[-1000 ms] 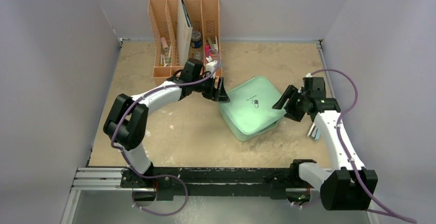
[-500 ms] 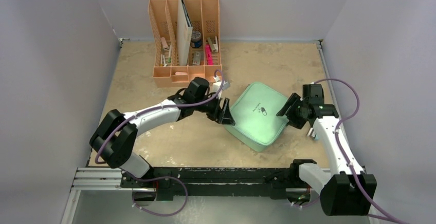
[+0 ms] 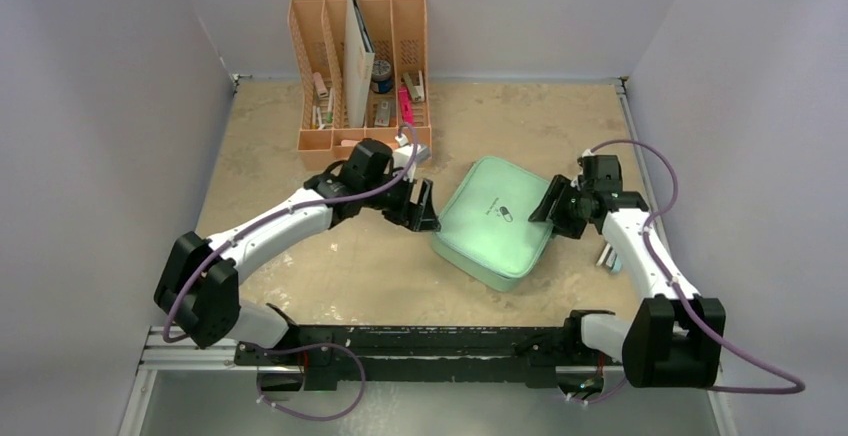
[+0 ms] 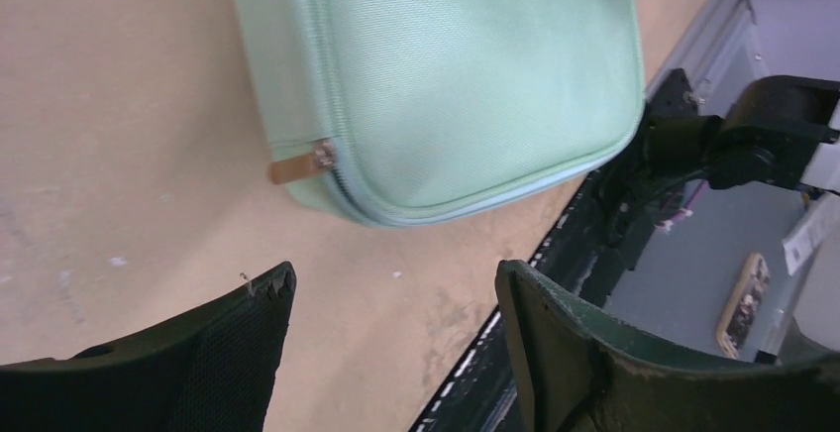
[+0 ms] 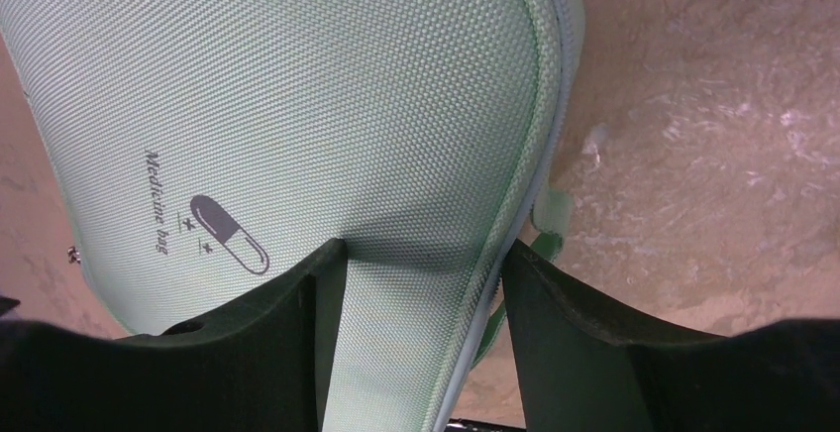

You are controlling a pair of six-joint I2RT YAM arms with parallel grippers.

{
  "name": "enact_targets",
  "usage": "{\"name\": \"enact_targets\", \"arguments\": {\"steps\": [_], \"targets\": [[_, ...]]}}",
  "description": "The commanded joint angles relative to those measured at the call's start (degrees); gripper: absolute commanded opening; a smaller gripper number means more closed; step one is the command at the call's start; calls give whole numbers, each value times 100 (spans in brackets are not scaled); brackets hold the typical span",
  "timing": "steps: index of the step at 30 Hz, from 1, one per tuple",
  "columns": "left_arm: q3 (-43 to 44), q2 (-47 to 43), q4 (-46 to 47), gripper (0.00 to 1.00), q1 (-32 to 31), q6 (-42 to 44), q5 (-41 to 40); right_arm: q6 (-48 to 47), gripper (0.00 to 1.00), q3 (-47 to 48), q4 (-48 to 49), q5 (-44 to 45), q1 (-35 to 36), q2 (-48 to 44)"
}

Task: Organize the medicine kit
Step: Adjust the medicine box at the center of the board.

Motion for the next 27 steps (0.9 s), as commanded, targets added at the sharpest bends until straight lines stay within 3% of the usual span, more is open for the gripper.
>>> {"name": "enact_targets", "arguments": {"steps": [1,6,9,14,19,23,27], "targets": [[219,-42,-557,73,514,623,179,-438,60,157,307,-414,5,221],[298,100,-593,75,683,2198,1044,-734,60,294,507,-732,158,508],[93,26,-448,76,620,3777,1835,-737,59,400,584,-753,287,696],[-249,-193,85,77,611,4912,1326,-749,59,508,569,-615,429,899],[-73,322,-171,71,612,6529,1628,-676,59,569,421,-296,427,767],[-184,613,70,60,617,7241,1828,-577,60,511,352,-364,432,618],[-277,761,477,58,613,7381,1667,-425,61,424,262,-272,428,493]]}}
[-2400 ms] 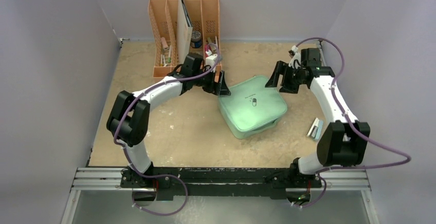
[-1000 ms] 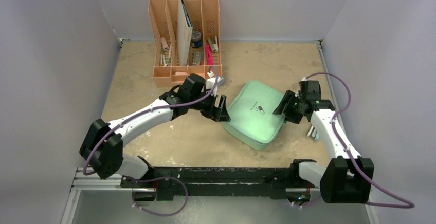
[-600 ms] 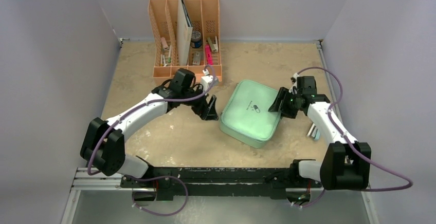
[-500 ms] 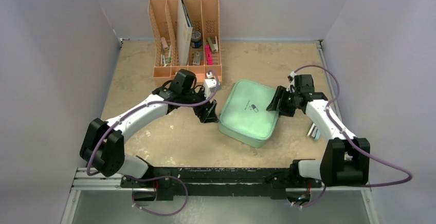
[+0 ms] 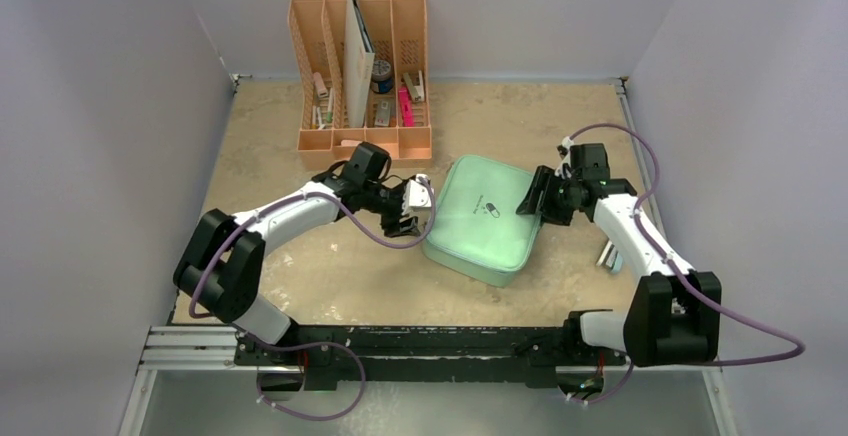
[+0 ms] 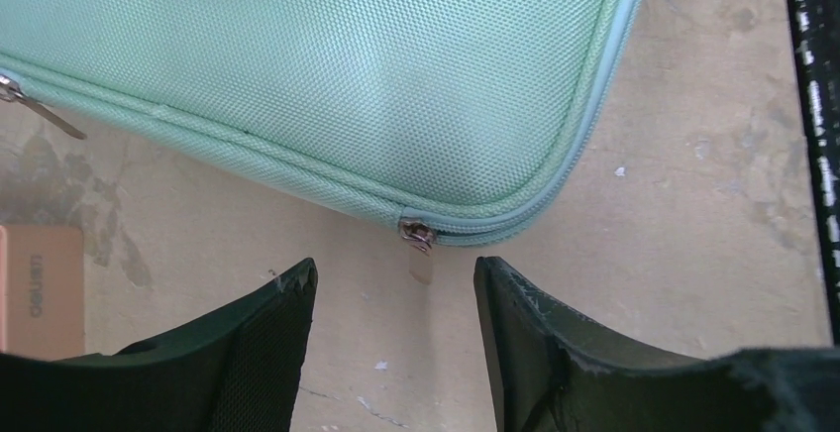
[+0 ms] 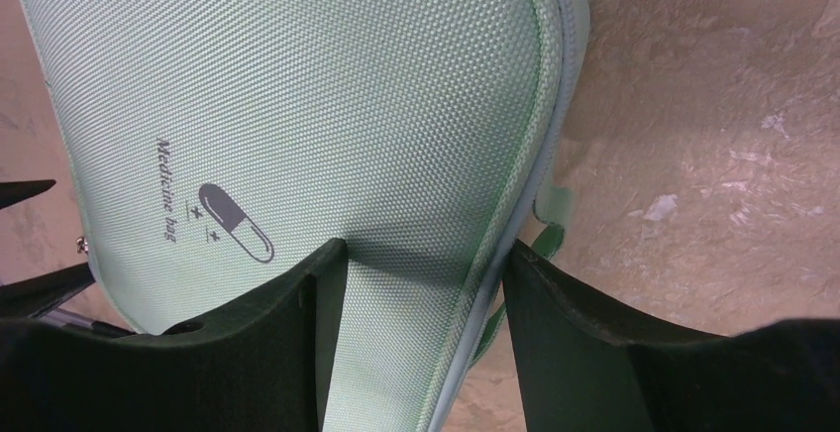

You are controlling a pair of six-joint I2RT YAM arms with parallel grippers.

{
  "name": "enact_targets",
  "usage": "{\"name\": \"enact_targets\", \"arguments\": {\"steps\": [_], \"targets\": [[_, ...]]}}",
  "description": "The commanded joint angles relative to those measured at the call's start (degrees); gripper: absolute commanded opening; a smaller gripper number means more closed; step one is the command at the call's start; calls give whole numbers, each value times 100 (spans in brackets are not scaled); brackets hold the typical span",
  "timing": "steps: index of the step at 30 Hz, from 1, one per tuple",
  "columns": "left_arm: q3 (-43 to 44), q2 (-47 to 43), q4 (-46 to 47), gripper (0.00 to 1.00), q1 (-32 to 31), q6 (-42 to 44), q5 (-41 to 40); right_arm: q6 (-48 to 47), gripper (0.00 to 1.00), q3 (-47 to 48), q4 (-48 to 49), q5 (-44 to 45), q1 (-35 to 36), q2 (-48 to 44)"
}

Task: Organize the medicine kit
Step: Adjust the medicine box at the center of the board.

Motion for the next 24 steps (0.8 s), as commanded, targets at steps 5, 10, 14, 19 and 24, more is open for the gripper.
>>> {"name": "enact_targets", "arguments": {"steps": [5,10,14,19,24], "targets": [[-166,149,946,57,-70,683,-37,392,61,-139,-148,-40,38,-407],[-188,258,921,57,-205,527,-342,549,61,-323,-137,-90,40,-630],[-305,225,926,59,-390,360,-566,862,61,-416,51,-257,44,-733],[-462,205,1111,59,-529,259,-692,970,60,-443,40,-262,45,-905],[-489,334,1405,51,-540,151,-750,1003,59,-462,-19,-305,45,-1017]]}}
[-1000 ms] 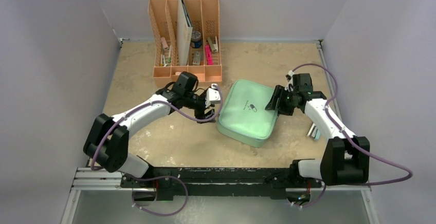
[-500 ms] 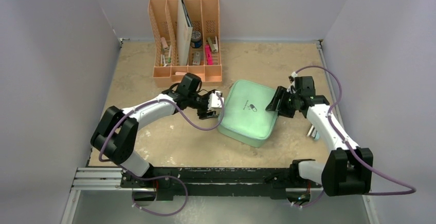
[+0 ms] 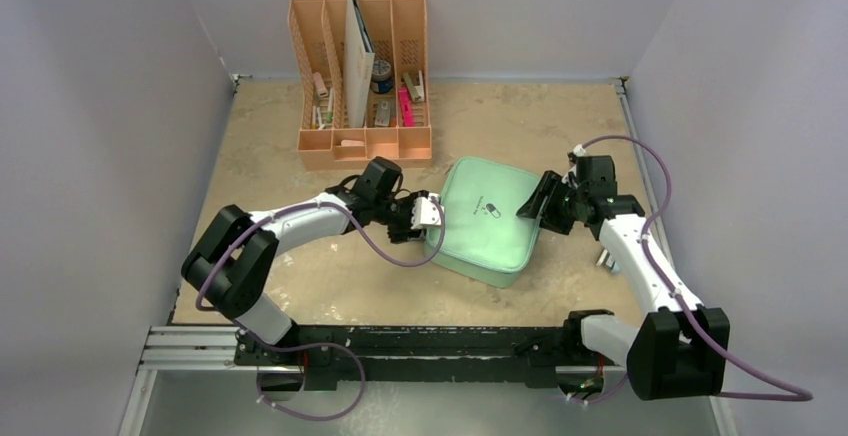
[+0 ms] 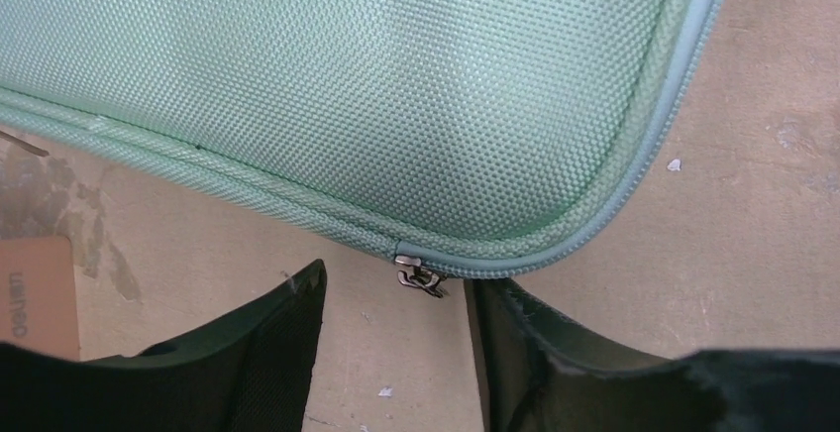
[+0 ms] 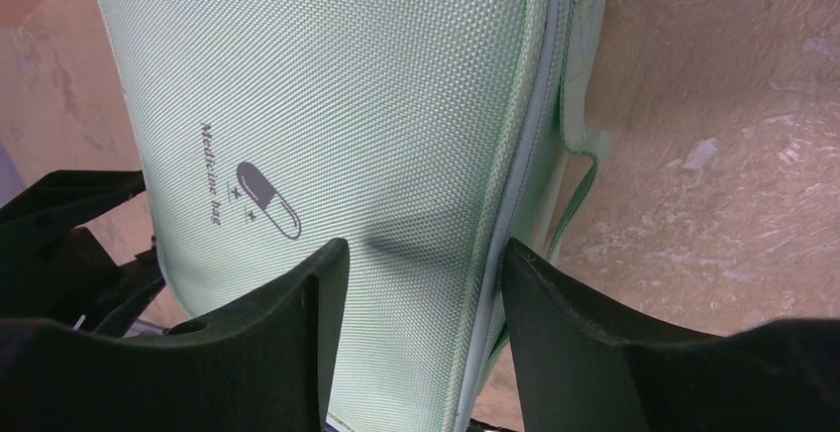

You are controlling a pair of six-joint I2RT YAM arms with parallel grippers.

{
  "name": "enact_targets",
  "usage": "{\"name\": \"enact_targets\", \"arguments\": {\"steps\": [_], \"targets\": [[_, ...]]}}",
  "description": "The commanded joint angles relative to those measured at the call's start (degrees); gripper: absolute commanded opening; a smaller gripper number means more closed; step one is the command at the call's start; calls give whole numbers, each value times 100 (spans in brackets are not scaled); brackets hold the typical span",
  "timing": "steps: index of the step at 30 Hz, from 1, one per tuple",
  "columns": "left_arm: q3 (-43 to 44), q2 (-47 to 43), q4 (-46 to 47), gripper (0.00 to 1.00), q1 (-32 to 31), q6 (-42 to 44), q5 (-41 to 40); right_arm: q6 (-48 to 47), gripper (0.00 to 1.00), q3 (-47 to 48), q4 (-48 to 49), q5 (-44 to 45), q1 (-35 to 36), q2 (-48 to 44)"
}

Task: Organize the medicine kit
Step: Adjust the medicine box at the center of the board.

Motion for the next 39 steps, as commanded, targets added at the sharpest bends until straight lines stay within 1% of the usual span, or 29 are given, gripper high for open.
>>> {"name": "enact_targets", "arguments": {"steps": [1,3,5,6,7,9,10,15,20,22,27,34,38,39], "targets": [[-3,88,516,46,-47,-190,68,189,59,-61,0,-280,52,-193],[-53,16,606,35,-47,-311,-4,219,58,-120,-50,-293,108,-269],[-68,-98,609,26,-49,-440,-96,195,58,-165,-229,-211,125,-362],[-54,-153,556,18,-47,-523,-140,174,60,-182,-331,-163,126,-424],[-32,-202,492,13,-47,-610,-169,148,63,-200,-437,-111,126,-468],[-43,-321,392,3,-47,-836,-195,132,69,-228,-641,-5,126,-557],[-105,-400,412,0,-47,-937,-163,134,72,-238,-733,14,124,-602],[-587,-784,746,0,-60,-1407,-206,136,73,-338,-1106,-300,126,-948],[-574,-929,558,0,-83,-1671,-272,404,70,-531,-1372,-751,184,-1428],[-563,-966,419,0,-89,-1813,-246,606,67,-684,-1377,-836,233,-1620],[-753,-1044,436,0,-205,-2255,-335,1134,57,-1131,-997,-902,363,-1791],[-1120,-1430,698,0,-345,-2811,-396,1532,55,-1374,-716,-597,614,-1898],[-1400,-1625,843,0,-469,-3123,-598,1826,52,-1539,-570,-448,666,-2012],[-1479,-1656,1064,0,-528,-3143,-585,1911,51,-1592,-527,-412,678,-2060]]}}
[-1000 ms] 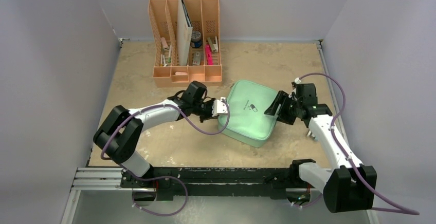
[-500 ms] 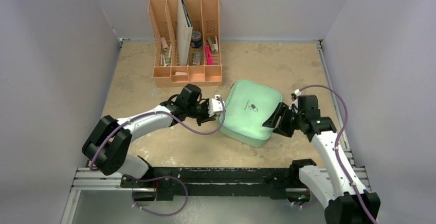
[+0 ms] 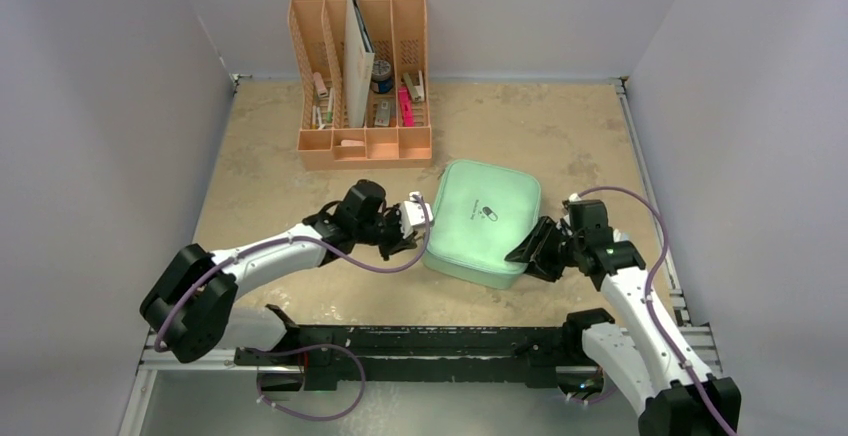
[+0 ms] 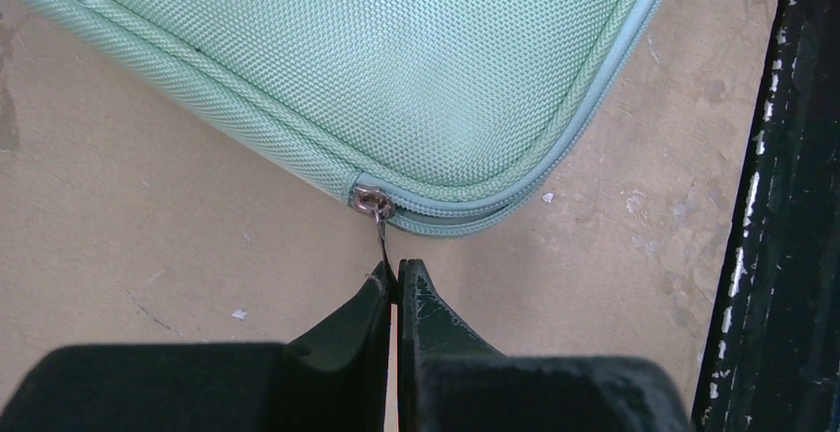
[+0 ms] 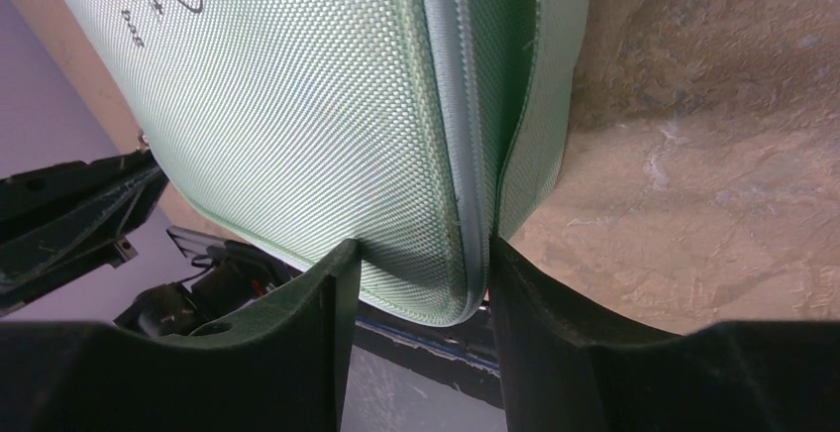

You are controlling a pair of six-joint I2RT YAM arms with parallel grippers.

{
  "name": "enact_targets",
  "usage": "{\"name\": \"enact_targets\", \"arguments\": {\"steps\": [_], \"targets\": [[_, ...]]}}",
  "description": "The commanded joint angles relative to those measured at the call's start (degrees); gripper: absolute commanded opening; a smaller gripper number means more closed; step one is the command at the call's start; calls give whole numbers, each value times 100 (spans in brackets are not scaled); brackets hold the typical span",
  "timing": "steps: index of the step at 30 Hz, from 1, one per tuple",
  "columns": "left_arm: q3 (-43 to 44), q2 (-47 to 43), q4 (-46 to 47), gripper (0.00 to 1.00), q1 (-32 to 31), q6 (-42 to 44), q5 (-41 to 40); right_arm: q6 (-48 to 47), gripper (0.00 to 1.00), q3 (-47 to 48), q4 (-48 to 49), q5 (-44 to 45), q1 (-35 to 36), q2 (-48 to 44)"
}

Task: Organize the medicine kit
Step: Adjust the medicine box at the center of the board.

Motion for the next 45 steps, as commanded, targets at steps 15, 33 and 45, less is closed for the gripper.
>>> {"name": "enact_targets", "arguments": {"steps": [15,33,45], "targets": [[-281,-932,-252,0,-791,-869,-96,1130,32,-524,471,732,131,-534],[-420,-1253,417,0,-522,-2076,-235,-682,63,1266,-613,1147,133,-173],[-652,-1554,346,0,-567,-2431,341,-387,64,1157,-436,1571,131,532]]}}
